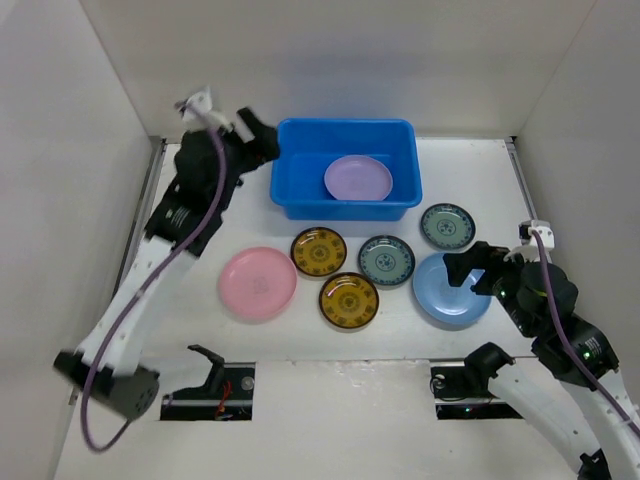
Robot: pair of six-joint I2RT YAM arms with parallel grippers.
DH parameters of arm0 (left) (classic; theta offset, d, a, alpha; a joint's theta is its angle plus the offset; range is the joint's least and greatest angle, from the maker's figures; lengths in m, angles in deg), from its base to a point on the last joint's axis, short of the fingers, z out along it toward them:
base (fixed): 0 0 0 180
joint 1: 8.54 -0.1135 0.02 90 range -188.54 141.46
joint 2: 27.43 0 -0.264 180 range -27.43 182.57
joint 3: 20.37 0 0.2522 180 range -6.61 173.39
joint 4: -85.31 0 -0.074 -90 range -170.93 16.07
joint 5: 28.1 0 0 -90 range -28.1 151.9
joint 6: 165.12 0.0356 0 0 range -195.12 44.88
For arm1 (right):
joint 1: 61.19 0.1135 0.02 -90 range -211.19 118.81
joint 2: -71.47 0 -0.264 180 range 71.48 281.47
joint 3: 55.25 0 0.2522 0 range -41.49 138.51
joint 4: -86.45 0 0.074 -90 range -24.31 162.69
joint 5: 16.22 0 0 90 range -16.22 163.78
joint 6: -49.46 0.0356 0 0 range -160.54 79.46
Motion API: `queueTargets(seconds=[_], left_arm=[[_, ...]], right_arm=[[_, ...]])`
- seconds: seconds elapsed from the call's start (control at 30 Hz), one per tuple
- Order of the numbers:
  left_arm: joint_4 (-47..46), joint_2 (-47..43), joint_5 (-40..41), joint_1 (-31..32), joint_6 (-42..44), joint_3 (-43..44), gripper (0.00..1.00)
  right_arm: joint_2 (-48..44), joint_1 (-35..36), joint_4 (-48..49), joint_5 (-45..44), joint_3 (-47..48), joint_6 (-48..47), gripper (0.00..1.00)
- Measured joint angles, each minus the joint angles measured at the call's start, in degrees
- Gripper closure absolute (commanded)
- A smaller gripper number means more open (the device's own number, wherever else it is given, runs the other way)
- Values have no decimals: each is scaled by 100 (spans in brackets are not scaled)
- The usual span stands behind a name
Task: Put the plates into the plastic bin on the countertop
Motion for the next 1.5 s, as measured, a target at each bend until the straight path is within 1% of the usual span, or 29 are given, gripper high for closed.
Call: queueTargets(seconds=[0.07,0.17,0.27,0.33,0.4,0.5,0.63,0.73,0.87,0.97,1.1,1.37,1.43,1.47,1.5], left_arm=[[118,-1005,503,37,-282,-905,19],[629,-1967,1088,57,-927,-2105,22],[1344,-2304,1360,140,-1812,-3152,26],[1805,-2374,1434,273,-2424,-3836,27],[2323,-2586,1515,439,-3241,-4483,29],[3088,-3150,1652,579,-4404,-5080,31],[3777,-3526,1871,492,-5525,-5230,32],[4011,-3469,1921,459,-6011,-5261,34],[4054,-3394,1803,468,-6520,-5584,36],[4019,-3294,1674,487,-6806,-5862,37],[3895,-3049,1554,542,-7007,-5993,38],[3163,-2483,1355,522,-7084,-6343,44],[2975,-2245,1316,498,-7066,-6352,53],[2892,-2138,1318,498,-7047,-6352,60],[2806,-2050,1342,498,-7023,-6345,71]], right_arm=[[0,70,-2,111,-2,0,0],[0,205,0,264,-15,2,0],[0,358,2,400,-85,13,0],[2,459,-2,481,-162,28,0],[7,555,-4,538,-236,68,0],[46,715,-7,605,-326,125,0],[192,905,4,649,-363,157,0],[267,981,7,664,-382,170,0],[315,999,9,667,-385,175,0],[337,1003,17,669,-385,175,0],[407,1005,33,671,-389,173,0],[455,1008,177,673,-409,170,0],[459,1008,177,673,-409,170,0],[459,1008,179,673,-409,170,0],[455,1008,177,675,-409,170,0]])
